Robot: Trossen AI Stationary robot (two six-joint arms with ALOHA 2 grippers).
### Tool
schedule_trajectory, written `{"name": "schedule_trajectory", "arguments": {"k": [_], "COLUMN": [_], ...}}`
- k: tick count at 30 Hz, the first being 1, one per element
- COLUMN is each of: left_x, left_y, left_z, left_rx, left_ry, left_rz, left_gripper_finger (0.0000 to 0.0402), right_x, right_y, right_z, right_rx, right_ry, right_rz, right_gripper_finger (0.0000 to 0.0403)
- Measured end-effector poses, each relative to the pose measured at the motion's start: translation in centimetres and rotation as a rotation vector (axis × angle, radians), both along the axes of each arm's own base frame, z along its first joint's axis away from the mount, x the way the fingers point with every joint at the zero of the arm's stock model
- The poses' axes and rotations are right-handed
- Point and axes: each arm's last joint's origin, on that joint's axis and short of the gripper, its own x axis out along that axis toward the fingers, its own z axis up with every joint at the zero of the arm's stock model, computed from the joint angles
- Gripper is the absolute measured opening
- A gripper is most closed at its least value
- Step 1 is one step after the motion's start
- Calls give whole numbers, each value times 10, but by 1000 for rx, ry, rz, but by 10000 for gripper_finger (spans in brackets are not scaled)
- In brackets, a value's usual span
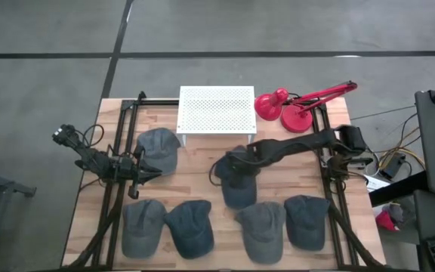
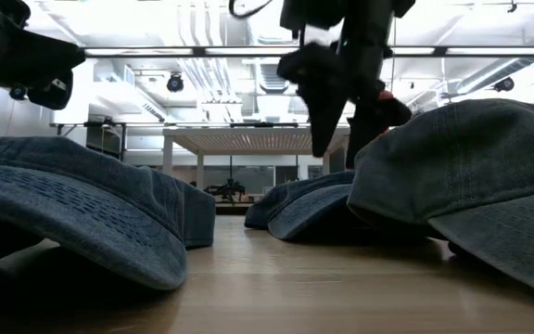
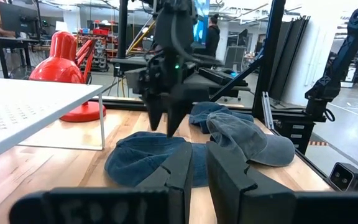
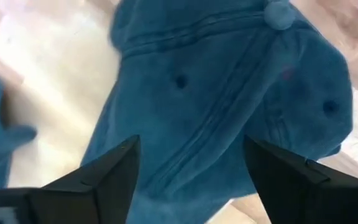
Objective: Pick & Place hat
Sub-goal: Put the top blue cap on the shelf
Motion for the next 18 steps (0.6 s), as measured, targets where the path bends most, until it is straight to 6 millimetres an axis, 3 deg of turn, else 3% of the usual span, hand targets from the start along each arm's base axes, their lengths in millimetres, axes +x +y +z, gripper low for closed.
{"name": "schedule_trajectory", "arguments": {"k": [5, 11, 18], "left_x": [0, 0, 0], "left_y": [0, 0, 0], "left_z": [0, 0, 0], "left_rx": [0, 0, 1], "left_ry": [0, 0, 1], "left_rz": [0, 0, 0], "left_gripper_finger": [51, 51, 51], "right_x": [4, 13, 20], "right_y": [-2, -1, 1], "right_z": [-16, -49, -89], "right_rx": [11, 28, 60], "right_ry": [48, 122, 227], "right_rz": [-65, -169, -235], "right_gripper_finger": [306, 313, 279]}}
